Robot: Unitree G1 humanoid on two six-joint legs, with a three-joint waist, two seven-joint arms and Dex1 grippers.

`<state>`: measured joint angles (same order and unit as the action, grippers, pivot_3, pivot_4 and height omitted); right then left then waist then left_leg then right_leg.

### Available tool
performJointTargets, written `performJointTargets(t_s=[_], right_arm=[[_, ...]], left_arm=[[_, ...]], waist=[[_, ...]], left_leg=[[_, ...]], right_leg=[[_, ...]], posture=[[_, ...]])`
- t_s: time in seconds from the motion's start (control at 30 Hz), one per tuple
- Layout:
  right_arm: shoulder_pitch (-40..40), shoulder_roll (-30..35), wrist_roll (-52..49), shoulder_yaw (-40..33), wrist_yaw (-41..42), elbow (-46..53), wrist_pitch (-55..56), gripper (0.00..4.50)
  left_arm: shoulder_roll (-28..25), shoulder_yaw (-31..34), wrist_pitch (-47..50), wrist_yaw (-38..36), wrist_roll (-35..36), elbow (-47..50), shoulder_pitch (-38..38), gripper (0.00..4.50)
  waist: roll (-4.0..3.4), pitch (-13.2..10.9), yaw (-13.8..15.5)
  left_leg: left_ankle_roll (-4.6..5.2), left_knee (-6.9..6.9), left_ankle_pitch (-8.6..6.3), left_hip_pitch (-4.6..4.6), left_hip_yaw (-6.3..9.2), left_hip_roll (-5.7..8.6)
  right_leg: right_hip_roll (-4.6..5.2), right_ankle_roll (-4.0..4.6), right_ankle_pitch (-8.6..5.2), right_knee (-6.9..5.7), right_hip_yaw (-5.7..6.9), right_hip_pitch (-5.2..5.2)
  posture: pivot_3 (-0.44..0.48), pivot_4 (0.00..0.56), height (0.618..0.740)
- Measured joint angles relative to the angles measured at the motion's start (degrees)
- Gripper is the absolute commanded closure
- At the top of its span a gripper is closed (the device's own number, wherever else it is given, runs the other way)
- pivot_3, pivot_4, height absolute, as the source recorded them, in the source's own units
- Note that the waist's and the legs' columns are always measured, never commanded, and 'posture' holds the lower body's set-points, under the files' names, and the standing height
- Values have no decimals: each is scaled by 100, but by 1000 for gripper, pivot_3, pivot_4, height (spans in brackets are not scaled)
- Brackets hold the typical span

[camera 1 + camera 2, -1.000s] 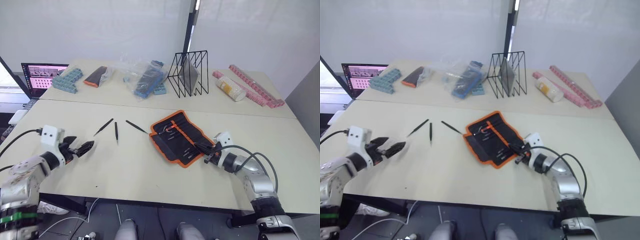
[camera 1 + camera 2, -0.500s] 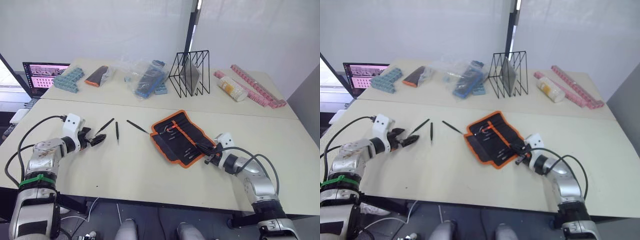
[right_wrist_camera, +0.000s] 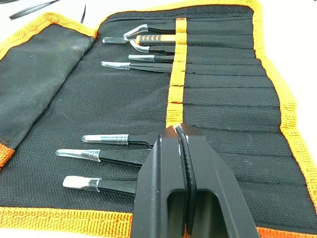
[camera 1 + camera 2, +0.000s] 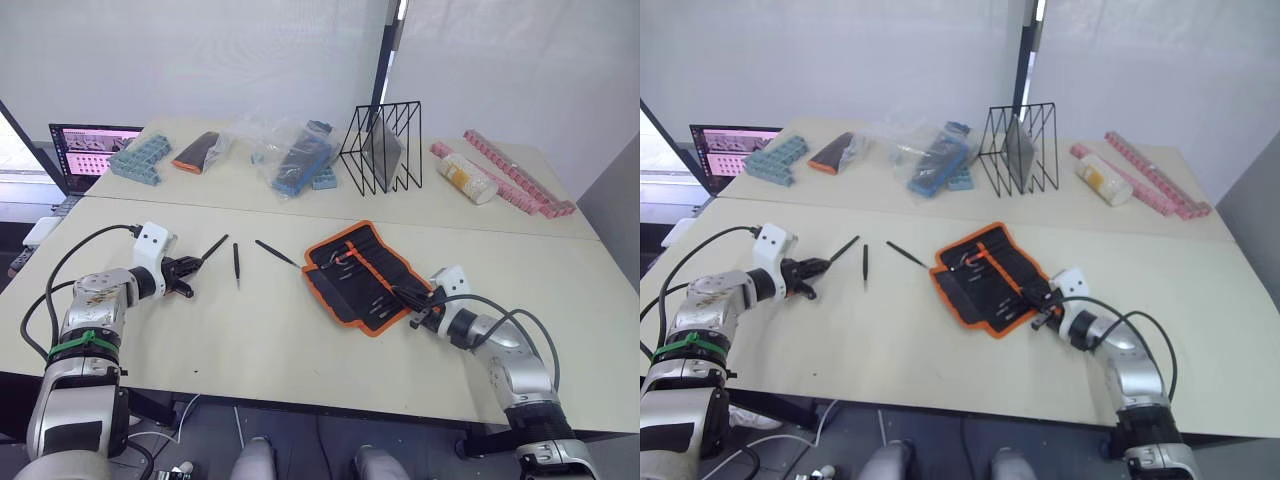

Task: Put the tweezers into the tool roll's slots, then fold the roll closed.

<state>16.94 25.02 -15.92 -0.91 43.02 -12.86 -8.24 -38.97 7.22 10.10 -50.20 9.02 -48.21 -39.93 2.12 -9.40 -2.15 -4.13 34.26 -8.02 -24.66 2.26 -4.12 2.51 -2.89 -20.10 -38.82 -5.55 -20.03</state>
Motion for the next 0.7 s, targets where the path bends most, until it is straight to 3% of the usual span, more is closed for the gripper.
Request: performJointTargets(t_s=[0.27, 0.53, 0.7], right_arm=[[14, 1, -1, 3, -1, 2, -15, 4500], [46, 16, -3, -5, 16, -22, -44, 4500], [41, 0, -2, -2, -8, -15, -38, 4500]], left_arm=[[18, 161, 728, -51, 327, 965, 248, 4459], [-19, -117, 2929, -179, 1034, 3586, 3, 4459], [403, -576, 4003, -16, 1458, 4883, -428, 4459]], waist=[[1, -1, -6], [1, -2, -1], [0, -2, -4]], left_leg=[[0, 0, 0, -4, 2, 0], [0, 3, 0, -8, 4, 1], [0, 5, 0, -9, 4, 1]], right_leg=[[-1, 0, 0, -2, 0, -3], [0, 0, 0, -1, -1, -1], [-1, 0, 0, 0, -2, 0]], posture=[[0, 150, 734], [0, 150, 734], [0, 150, 734]])
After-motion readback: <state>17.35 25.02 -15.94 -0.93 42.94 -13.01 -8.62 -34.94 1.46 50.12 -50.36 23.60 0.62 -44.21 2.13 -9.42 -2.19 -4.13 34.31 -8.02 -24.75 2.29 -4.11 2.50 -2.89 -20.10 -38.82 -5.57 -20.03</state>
